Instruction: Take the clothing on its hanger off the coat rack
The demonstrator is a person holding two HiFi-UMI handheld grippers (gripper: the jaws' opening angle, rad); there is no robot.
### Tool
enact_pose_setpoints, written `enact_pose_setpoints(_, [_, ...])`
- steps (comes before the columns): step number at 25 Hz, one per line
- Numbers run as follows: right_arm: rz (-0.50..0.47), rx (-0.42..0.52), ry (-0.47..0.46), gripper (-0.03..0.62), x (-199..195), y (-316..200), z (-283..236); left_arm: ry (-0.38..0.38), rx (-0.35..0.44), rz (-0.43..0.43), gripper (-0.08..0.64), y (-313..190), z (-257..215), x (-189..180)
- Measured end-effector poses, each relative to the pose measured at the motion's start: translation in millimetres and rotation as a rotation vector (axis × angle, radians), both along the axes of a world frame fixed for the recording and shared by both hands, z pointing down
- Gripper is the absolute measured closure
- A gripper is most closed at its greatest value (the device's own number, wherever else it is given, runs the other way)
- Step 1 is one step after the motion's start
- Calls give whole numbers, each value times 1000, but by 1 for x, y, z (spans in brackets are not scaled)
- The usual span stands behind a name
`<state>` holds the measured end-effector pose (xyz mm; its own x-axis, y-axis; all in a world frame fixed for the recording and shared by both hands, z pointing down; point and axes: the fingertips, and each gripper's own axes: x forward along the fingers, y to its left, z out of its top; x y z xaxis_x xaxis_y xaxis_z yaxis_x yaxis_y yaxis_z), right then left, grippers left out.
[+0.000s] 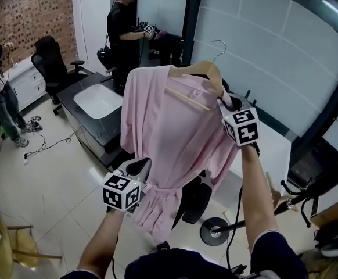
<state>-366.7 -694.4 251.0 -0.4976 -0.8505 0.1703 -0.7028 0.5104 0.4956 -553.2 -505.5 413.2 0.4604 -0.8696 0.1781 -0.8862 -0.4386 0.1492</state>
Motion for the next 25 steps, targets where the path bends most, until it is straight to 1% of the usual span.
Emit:
enact_pose_setpoints(5, [10, 1, 6, 514, 5, -28, 2, 1, -2, 9, 548, -23, 6, 4])
enact_pose_setpoints(10, [-3, 0, 8, 514, 5, -31, 23, 2, -5, 12, 548, -33, 21, 9])
enact_pose_setpoints(14, [-32, -15, 13, 514, 6, -43, 23, 5, -36, 5, 548, -48, 15, 18])
enact_pose_setpoints(18, [-62, -60, 25, 514, 3, -51, 37, 1, -87, -13, 548, -59, 13, 21])
enact_pose_setpoints(20, [-68, -86, 32, 514, 1, -51, 54, -2, -109, -18, 548, -60, 18, 22])
enact_pose_setpoints(25, [-73, -120, 19, 517, -6, -18, 123, -9, -151, -23, 548, -30, 58, 10])
